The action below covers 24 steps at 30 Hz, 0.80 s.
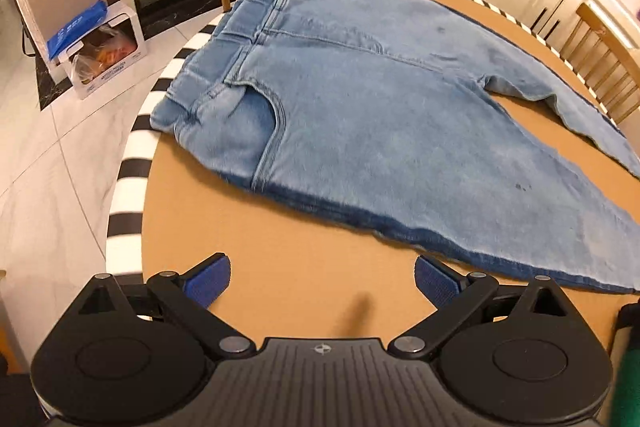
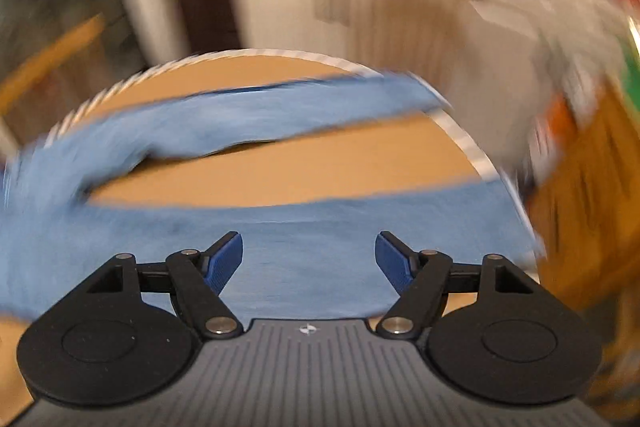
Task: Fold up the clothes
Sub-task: 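Move the right gripper to the frayed leg hems and grasp them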
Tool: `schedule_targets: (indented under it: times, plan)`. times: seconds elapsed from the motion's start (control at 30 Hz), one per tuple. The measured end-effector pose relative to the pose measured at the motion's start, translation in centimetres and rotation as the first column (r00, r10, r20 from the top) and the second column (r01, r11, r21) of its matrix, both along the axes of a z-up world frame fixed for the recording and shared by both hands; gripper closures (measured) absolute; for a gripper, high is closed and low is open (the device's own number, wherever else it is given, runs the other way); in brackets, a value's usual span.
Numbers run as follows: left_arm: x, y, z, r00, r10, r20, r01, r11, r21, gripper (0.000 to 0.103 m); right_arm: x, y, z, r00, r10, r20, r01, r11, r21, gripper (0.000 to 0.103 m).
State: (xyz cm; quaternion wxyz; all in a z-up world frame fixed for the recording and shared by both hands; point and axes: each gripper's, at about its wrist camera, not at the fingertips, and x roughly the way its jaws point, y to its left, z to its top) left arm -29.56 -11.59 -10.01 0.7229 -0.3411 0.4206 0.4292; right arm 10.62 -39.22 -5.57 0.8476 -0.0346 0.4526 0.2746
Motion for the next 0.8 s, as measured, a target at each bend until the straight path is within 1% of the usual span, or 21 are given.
schedule_targets:
  times: [0.03,0.07,0.1,0.17,0.2,0.27,0.37,0.47,0.53,0.57,0.63,0.7,0.8]
  plan:
    - [0.2,-0.2,0.0,1.0,-0.001,-0.011,0.001,1.0,0.003,0.003,2.0,-2.0,-0.6,0.995,-0.085,-0.052,0.086,0.996,0.023,0.031]
    - [0.5,-0.3,0.0,1.0,-0.002,-0.02,0.003,1.0,0.005,0.003,3.7,-3.7,-1.3,0.982,-0.163,-0.094,0.166,0.986,0.019,0.033]
    - [0.8,-0.4,0.0,1.0,-0.007,-0.025,0.007,1.0,0.005,0.003,5.1,-4.9,-2.1,0.966,-0.226,-0.124,0.227,0.974,-0.006,0.034]
    - [1.4,-0.6,0.0,0.999,-0.016,-0.031,0.017,1.0,0.009,0.003,6.8,-6.2,-3.5,0.94,-0.303,-0.158,0.295,0.953,-0.069,0.037]
    - [1.8,-0.6,0.1,0.999,-0.022,-0.033,0.023,1.0,0.013,0.003,7.4,-6.6,-4.1,0.928,-0.326,-0.18,0.317,0.945,-0.079,0.037]
    - [2.6,-0.7,0.2,0.999,-0.033,-0.033,0.033,0.999,0.018,0.003,8.1,-7.1,-5.3,0.905,-0.356,-0.233,0.351,0.934,-0.066,0.038]
    - [3.5,-0.7,0.4,0.998,-0.052,-0.031,0.052,0.999,0.015,0.003,8.7,-7.7,-6.9,0.856,-0.419,-0.303,0.432,0.902,-0.028,0.038]
    - [4.4,-0.9,0.8,0.996,-0.076,-0.04,0.077,0.997,0.024,0.003,9.0,-7.9,-8.5,0.816,-0.464,-0.344,0.49,0.871,-0.013,0.038]
    - [4.9,-0.9,0.9,0.995,-0.086,-0.043,0.087,0.996,0.022,0.003,9.1,-7.9,-9.5,0.797,-0.474,-0.373,0.512,0.859,0.003,0.041]
    - [5.0,-1.0,0.9,0.995,-0.089,-0.043,0.09,0.996,0.019,0.003,9.2,-7.9,-10.0,0.789,-0.477,-0.388,0.521,0.853,0.012,0.045]
    - [5.3,-1.0,0.9,0.995,-0.093,-0.044,0.094,0.996,0.012,0.003,9.2,-7.7,-10.2,0.791,-0.477,-0.384,0.523,0.852,0.018,0.046]
    - [5.5,-1.1,0.8,0.994,-0.097,-0.047,0.098,0.995,0.009,0.003,9.3,-7.5,-10.2,0.794,-0.476,-0.378,0.521,0.853,0.022,0.045]
    - [5.7,-1.1,0.7,0.993,-0.103,-0.05,0.104,0.995,0.004,0.003,9.5,-7.6,-10.6,0.786,-0.469,-0.402,0.534,0.843,0.061,0.045]
